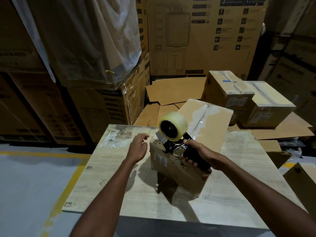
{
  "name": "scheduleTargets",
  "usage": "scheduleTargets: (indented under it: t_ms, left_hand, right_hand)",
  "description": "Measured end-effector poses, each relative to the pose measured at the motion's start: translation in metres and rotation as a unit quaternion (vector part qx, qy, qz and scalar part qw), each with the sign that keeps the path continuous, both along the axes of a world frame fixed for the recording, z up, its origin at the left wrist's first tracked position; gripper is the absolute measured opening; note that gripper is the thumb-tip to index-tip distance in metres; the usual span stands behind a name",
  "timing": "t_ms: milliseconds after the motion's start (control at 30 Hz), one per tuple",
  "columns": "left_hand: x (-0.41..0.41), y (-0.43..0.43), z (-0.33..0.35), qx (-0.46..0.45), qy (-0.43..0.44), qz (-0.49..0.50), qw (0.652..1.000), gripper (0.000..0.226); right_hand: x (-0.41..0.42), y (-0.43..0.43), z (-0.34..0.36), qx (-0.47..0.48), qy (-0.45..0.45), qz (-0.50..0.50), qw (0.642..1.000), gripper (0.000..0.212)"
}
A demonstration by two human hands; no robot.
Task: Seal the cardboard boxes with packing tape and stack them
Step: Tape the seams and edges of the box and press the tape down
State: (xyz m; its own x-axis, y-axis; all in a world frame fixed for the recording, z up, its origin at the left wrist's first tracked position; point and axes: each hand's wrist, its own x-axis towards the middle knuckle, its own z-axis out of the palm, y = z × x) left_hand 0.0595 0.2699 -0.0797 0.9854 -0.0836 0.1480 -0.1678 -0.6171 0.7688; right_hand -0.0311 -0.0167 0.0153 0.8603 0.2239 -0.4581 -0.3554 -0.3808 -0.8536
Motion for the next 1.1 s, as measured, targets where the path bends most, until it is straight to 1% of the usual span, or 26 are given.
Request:
scheduleTargets:
  t_ms: [67, 133, 200, 267, 400, 567, 767, 967, 1100]
  left_hand:
    - [-0.006, 0.008, 0.003, 0.128, -0.082, -0.045, 0.987, 0.061]
    - [-0.011, 0.011, 0.006, 0.212, -0.130, -0.108, 0.963, 0.076]
    - [-0.015, 0.008, 0.006, 0.295, -0.156, -0.161, 0.929, 0.081]
    - [-0.018, 0.005, 0.004, 0.347, -0.146, -0.170, 0.911, 0.081]
    - [-0.021, 0.005, 0.001, 0.374, -0.126, -0.153, 0.906, 0.087]
    - [-0.023, 0.001, 0.008, 0.371, -0.084, -0.129, 0.916, 0.088]
    - [-0.026, -0.004, 0.015, 0.372, -0.058, -0.110, 0.920, 0.086]
    - [-0.021, -0.002, 0.016, 0.387, -0.041, -0.106, 0.915, 0.089]
    - [-0.023, -0.009, 0.019, 0.411, -0.038, -0.099, 0.905, 0.085]
  right_hand:
    - [-0.002, -0.001, 0.005, 0.011, 0.004, 0.005, 1.000, 0.071]
    - [-0.004, -0.004, 0.010, 0.020, 0.013, 0.022, 0.999, 0.070]
    - [-0.005, -0.007, 0.013, 0.020, 0.022, 0.043, 0.999, 0.071]
    - [-0.004, -0.009, 0.014, 0.022, 0.033, 0.058, 0.998, 0.073]
    - [-0.001, -0.010, 0.015, 0.041, 0.045, 0.072, 0.996, 0.075]
    - [-0.005, -0.005, 0.014, 0.022, 0.031, 0.051, 0.998, 0.073]
    - [-0.012, -0.006, 0.012, 0.003, 0.010, 0.047, 0.999, 0.072]
    - [-0.034, -0.051, 0.003, -0.001, 0.024, 0.041, 0.999, 0.077]
    - [-0.058, -0.074, 0.004, -0.011, 0.020, 0.032, 0.999, 0.073]
